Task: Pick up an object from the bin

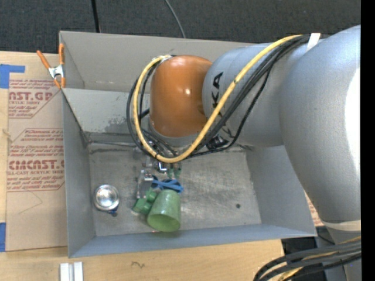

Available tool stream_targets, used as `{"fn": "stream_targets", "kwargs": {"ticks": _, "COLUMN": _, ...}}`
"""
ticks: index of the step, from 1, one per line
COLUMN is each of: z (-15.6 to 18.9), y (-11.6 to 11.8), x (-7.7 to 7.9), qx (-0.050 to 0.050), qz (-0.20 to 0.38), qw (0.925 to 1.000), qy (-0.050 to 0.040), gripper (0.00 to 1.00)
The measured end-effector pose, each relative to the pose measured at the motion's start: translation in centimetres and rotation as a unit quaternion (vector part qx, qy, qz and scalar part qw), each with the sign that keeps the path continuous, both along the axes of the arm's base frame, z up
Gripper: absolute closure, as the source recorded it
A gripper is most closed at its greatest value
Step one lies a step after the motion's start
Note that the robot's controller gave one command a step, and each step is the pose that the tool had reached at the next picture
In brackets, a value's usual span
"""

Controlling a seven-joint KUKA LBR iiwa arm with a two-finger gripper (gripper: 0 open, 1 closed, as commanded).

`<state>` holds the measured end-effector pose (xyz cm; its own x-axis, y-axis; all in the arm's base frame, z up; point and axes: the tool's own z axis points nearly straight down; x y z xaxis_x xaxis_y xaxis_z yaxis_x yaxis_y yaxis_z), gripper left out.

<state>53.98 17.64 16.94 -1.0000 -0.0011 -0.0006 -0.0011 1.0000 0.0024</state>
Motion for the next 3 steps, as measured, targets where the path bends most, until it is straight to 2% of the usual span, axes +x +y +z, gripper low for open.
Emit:
{"fn": "stream_targets", "kwargs": {"ticks": 1, "z": -9.7, "y": -2.4, "x": -4.4, "qx": 0.0, "qz": 0.214, "qw": 0.9768, "qy": -0.0034, "gripper": 0.0}}
{"fn": "stream_targets", "kwargs": {"ticks": 2, "z": -9.7, "y": -2.5, "x": -4.6, "qx": -0.001, "qz": 0.214, "qw": 0.9767, "qy": 0.0024, "gripper": 1.0}}
{"fn": "stream_targets", "kwargs": {"ticks": 3, "z": -9.5, "y": -12.7, "x": -1.3, "qx": 0.002, "qz": 0.172, "qw": 0.9852, "qy": -0.0031, "gripper": 1.0}}
